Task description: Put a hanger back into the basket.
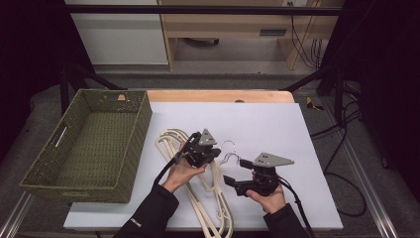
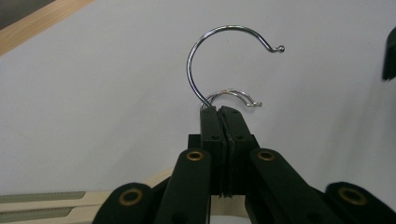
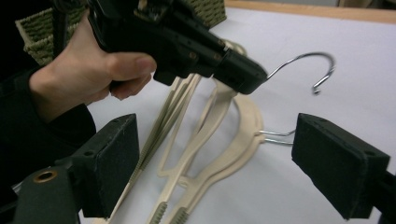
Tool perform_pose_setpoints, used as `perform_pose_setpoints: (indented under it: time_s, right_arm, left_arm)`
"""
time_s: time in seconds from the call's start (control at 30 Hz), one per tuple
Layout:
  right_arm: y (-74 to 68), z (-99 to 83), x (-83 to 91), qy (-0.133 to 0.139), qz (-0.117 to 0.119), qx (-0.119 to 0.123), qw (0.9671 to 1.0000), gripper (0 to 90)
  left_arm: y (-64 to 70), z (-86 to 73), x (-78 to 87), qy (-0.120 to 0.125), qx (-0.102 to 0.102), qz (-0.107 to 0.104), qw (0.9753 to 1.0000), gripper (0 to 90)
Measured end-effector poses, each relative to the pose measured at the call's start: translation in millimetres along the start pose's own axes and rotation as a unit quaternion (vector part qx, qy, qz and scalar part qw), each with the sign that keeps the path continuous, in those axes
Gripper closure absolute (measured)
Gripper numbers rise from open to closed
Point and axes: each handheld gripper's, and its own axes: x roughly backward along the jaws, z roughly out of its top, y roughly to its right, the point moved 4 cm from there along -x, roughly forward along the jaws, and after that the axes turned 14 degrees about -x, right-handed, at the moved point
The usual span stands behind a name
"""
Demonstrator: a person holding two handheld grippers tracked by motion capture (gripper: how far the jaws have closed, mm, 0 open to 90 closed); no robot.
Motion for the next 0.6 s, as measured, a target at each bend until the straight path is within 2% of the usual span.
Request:
perform_pose_setpoints:
  time_s: [0.1, 0.17, 0.23, 0.27, 0.33, 0.37, 0.4, 0.47, 0.5, 0.53, 0.6]
  right_arm:
    - [-7.7, -4.0, -19.9, -0.020, 0.002, -0.001, 0.9998, 21.9]
    - [-8.0, -4.7, -23.8, -0.025, 0.000, 0.000, 0.9997, 23.5]
    - [-9.4, -5.5, -36.3, -0.034, -0.008, -0.005, 0.9994, 26.3]
    - [-11.3, -6.0, -45.1, -0.041, -0.009, -0.015, 0.9990, 29.5]
    - [-11.7, -6.7, -48.8, -0.044, -0.011, -0.016, 0.9988, 31.8]
    - [-11.4, -9.2, -55.1, -0.053, -0.015, -0.012, 0.9984, 36.9]
    - [-12.4, -10.3, -56.2, -0.056, -0.013, -0.020, 0.9982, 39.6]
    - [-10.5, -12.1, -59.9, -0.060, -0.018, -0.017, 0.9979, 46.7]
    - [-10.0, -12.8, -61.8, -0.061, -0.021, -0.022, 0.9977, 51.8]
    - [-10.0, -12.8, -61.8, -0.061, -0.021, -0.022, 0.9977, 51.8]
    - [-9.2, -14.1, -64.2, -0.071, -0.013, -0.038, 0.9967, 59.4]
  left_arm:
    - [0.2, 0.0, 4.4, 0.002, -0.001, 0.003, 1.0000, 88.6]
    - [1.0, 1.0, 7.2, 0.005, -0.002, 0.007, 1.0000, 88.6]
    - [1.9, 2.0, 10.6, 0.007, -0.004, 0.007, 0.9999, 88.6]
    - [2.5, 2.8, 13.5, 0.010, -0.004, 0.010, 0.9999, 88.6]
    - [2.9, 3.1, 15.2, 0.012, -0.005, 0.011, 0.9999, 88.6]
    - [3.3, 3.4, 17.0, 0.013, -0.006, 0.012, 0.9998, 88.5]
    - [3.8, 3.6, 18.1, 0.014, -0.007, 0.011, 0.9998, 88.6]
    - [5.0, 4.1, 20.4, 0.014, -0.013, 0.012, 0.9998, 88.5]
    - [6.9, 4.9, 21.8, 0.014, -0.016, 0.015, 0.9997, 88.6]
    - [6.9, 4.9, 21.8, 0.014, -0.016, 0.015, 0.9997, 88.5]
    - [8.8, 6.0, 23.0, 0.020, -0.013, 0.014, 0.9996, 88.5]
